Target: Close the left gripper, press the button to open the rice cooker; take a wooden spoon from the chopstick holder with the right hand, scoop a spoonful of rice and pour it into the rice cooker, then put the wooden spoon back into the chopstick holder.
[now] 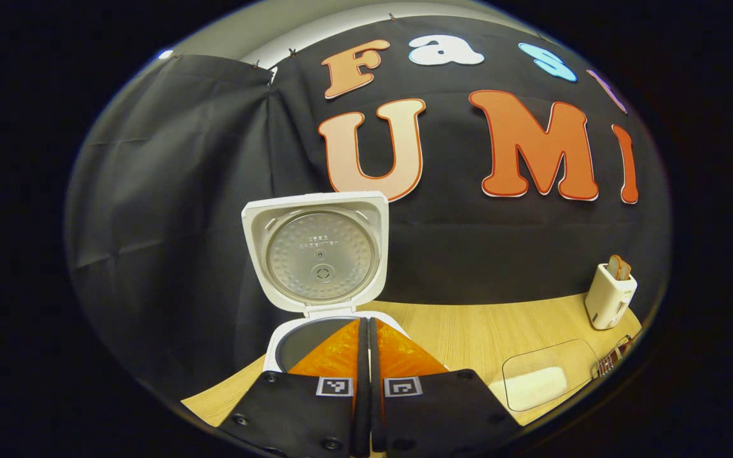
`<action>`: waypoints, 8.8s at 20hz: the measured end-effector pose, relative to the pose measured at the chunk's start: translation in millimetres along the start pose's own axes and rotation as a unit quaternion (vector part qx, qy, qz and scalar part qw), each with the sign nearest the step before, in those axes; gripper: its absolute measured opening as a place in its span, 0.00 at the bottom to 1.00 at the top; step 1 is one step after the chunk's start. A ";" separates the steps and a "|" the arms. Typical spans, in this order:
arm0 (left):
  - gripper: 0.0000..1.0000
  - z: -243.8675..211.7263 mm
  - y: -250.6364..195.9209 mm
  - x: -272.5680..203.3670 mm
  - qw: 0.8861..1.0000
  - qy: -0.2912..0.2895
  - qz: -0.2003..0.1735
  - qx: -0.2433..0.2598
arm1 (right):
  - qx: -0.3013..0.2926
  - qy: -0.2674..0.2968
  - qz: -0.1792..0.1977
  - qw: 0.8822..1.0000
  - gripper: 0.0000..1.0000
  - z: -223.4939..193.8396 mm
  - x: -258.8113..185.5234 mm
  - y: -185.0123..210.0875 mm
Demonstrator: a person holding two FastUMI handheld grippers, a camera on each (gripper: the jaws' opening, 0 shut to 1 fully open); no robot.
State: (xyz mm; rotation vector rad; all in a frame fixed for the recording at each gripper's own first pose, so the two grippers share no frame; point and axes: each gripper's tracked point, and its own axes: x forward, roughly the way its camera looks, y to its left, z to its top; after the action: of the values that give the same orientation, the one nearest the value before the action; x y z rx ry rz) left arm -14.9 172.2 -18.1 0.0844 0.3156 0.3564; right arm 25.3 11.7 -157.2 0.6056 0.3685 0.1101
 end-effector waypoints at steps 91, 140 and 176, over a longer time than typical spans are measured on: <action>0.83 -76.3 32.2 -16.0 0.996 -0.044 -0.043 -0.071 | 0.174 0.169 0.091 0.966 0.12 -149.0 82.5 239.1; 0.83 -76.5 71.3 -26.0 0.996 -0.036 0.020 -0.079 | 0.453 0.112 0.077 0.881 0.11 -59.3 95.0 185.5; 0.84 -80.6 157.2 -27.5 0.993 -0.064 0.065 -0.074 | 0.305 0.145 0.226 0.914 0.11 -62.0 169.8 506.9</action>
State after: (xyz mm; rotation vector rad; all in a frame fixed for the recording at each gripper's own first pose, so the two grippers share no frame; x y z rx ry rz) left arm -116.9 311.4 -65.1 -0.0182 0.1564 0.4996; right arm 163.2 495.1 34.9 1.2982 0.5519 0.5494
